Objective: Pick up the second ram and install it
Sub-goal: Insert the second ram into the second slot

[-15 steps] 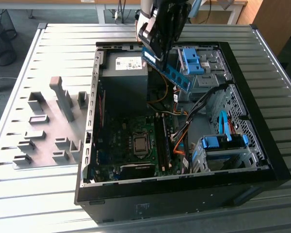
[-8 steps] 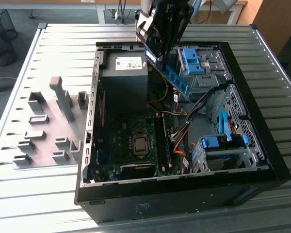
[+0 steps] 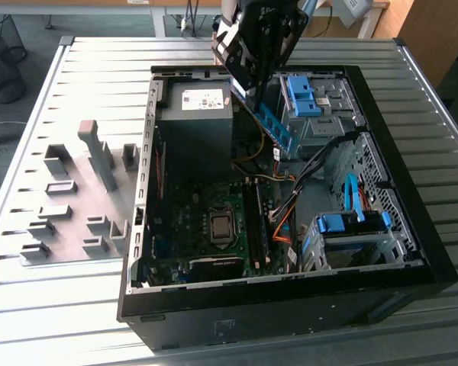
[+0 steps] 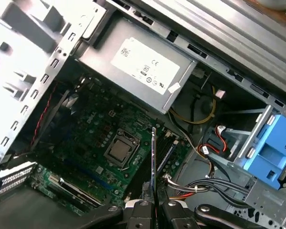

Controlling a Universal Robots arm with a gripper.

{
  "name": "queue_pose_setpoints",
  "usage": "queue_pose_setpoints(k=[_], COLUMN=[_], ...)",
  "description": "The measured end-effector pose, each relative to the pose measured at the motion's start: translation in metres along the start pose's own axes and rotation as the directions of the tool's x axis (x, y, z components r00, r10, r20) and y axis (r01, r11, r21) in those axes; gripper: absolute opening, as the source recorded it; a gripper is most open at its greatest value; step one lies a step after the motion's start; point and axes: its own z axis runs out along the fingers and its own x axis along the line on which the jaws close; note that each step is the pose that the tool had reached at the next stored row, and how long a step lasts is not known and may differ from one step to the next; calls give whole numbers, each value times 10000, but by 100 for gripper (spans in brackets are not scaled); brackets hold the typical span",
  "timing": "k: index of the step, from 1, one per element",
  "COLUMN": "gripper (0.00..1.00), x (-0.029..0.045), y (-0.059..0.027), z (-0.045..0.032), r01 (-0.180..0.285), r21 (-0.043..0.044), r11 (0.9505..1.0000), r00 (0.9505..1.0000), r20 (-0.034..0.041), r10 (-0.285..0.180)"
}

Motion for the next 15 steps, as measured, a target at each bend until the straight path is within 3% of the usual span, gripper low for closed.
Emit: queue_pose_setpoints(k=[4, 8, 15], gripper=[14, 14, 14], x=[0, 0, 0], y=[0, 0, 0], z=[4, 9, 17], r01=[-546, -1093, -2043], r21=[8, 16, 28], r11=[9985, 9940, 9789], r00=[9985, 9940, 9789], r20=[13, 27, 52], r10=[546, 1093, 2043])
